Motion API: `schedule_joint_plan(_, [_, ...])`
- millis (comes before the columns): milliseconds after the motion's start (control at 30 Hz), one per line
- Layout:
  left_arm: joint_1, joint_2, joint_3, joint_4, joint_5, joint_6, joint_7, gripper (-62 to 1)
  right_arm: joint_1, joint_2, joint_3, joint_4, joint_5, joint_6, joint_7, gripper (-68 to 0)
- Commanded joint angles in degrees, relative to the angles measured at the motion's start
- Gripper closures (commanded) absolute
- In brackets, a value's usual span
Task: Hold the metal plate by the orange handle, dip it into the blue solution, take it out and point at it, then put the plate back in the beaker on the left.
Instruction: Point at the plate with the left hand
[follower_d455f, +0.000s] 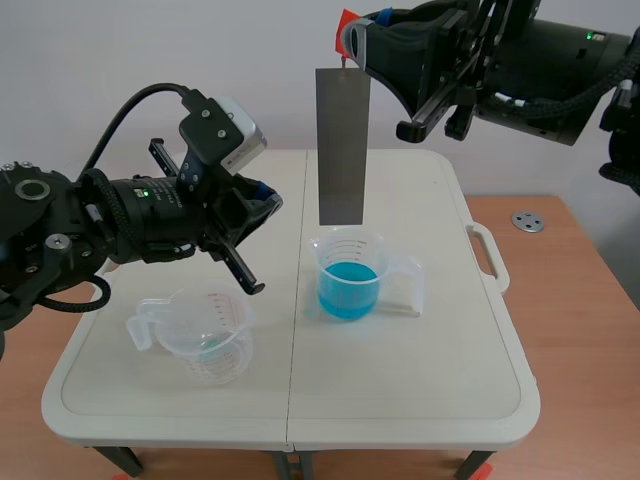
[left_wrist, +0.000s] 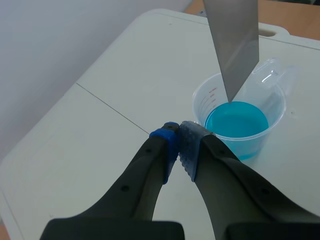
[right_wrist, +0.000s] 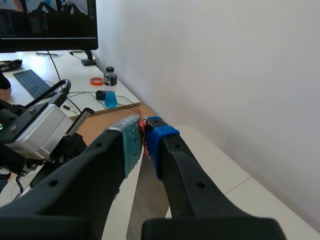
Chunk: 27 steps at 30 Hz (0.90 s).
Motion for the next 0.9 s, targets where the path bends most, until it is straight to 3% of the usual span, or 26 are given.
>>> schedule_joint_plan(0, [-1.01, 0.15, 0.39, 0.35, -0.31, 0.33, -0.94, -2.9, 1.29, 0.00, 0.76, 0.22, 0.92, -0.22, 0.68, -1.3])
schedule_joint_plan(267, [-2.21, 0.94, 1.64, -1.57, 1.11, 0.09, -1.11, -2.9, 1.29, 0.00, 0.76, 0.22, 0.92, -0.22, 0.63, -1.3])
schedule_joint_plan(467, [-2.21, 0.92, 1.62, -1.57, 1.18, -2.67, -1.01, -2.9, 1.29, 0.00, 0.76, 0.22, 0.92, -0.22, 0.24, -1.3])
schedule_joint_plan(867, [-2.21, 0.92, 1.62, -1.57, 1.33, -2.75, -0.68, -2.9, 1.29, -0.35, 1.14, 0.22, 0.90, -0.22, -0.37, -1.3])
